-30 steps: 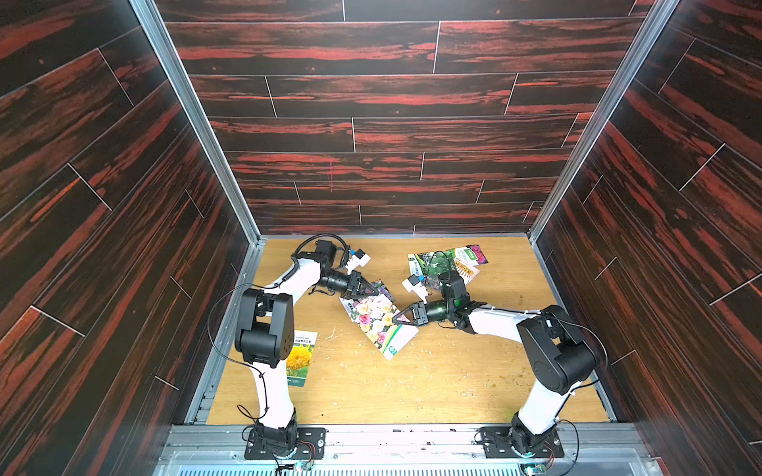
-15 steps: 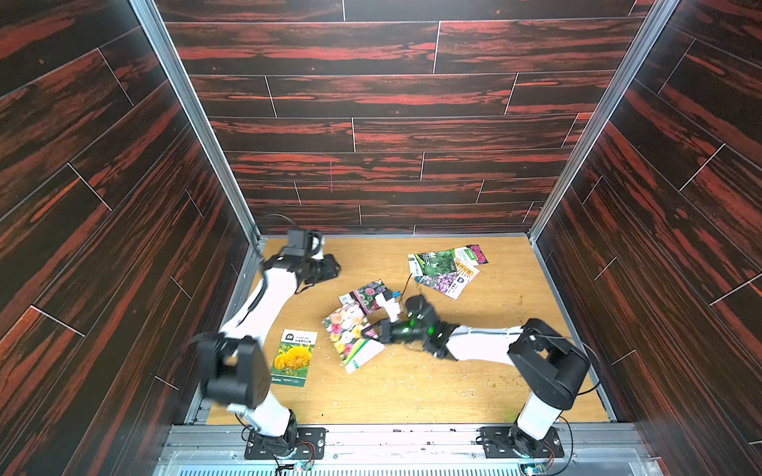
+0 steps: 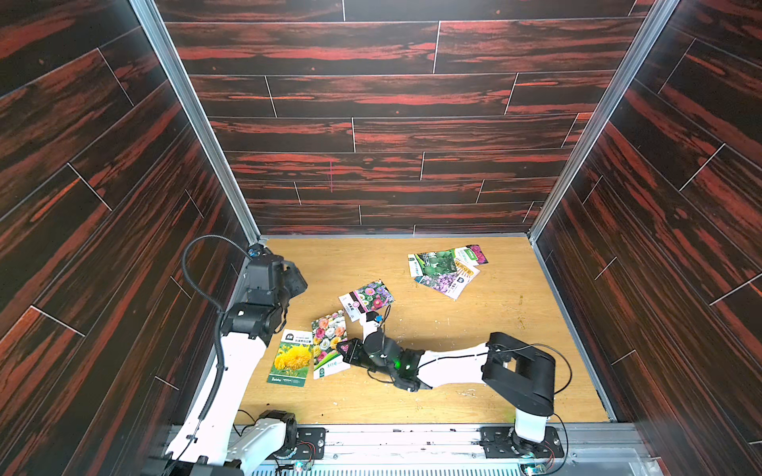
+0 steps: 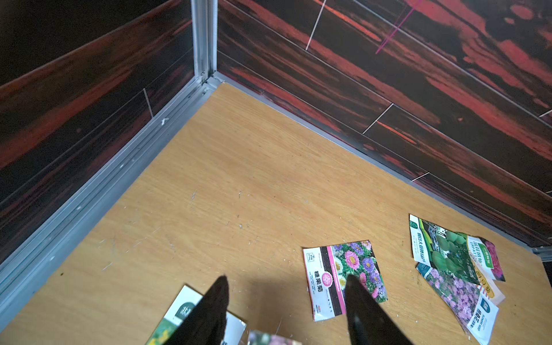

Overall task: Arrange the seed packets in a row
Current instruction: Place the seed packet at the center of the board.

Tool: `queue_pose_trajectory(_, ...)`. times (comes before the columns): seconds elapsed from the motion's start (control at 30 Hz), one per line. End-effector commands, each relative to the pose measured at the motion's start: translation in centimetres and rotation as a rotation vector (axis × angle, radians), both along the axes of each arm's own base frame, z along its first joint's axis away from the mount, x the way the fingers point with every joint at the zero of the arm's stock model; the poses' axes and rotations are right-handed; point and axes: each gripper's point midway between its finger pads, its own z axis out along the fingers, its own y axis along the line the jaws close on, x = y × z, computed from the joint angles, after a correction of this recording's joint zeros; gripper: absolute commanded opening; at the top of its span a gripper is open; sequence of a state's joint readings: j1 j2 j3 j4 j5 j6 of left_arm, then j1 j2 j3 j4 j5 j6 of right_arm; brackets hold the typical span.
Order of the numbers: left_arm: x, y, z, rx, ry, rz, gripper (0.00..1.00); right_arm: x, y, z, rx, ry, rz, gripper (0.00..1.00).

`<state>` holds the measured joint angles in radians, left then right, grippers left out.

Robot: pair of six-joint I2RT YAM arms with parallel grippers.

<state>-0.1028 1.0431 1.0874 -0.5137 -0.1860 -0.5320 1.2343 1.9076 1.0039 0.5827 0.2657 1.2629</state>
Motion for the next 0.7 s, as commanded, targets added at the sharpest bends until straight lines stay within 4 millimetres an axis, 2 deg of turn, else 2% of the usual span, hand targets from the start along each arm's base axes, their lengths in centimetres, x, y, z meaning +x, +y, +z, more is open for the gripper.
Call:
queue_pose_trajectory(0.0, -1.4, 0.8, -0.3, 0.002, 0.014, 0.044, 0.63, 1.1, -0.9, -1.7, -0.040, 0.057, -0.143, 0.00)
queue_pose_trajectory(0.1, -2.0, 0.9, -0.1, -0.002, 0.005, 0.045, 0.63, 0.6, -1.4, -3.5, -0.086, 0.118, -0.186, 0.00)
queue_pose_trajectory(0.37, -2.7, 0.4, -0.4, -0.018, 0.000, 0.018, 0.64, -0.2, -0.1, -5.7, -0.113, 0.180, -0.163, 0.00)
queue_pose_trajectory(0.67, -3.3, 0.3, -0.6, -0.019, -0.003, 0.004, 0.64, -0.2, 1.1, -6.4, -0.144, 0.180, -0.136, 0.00)
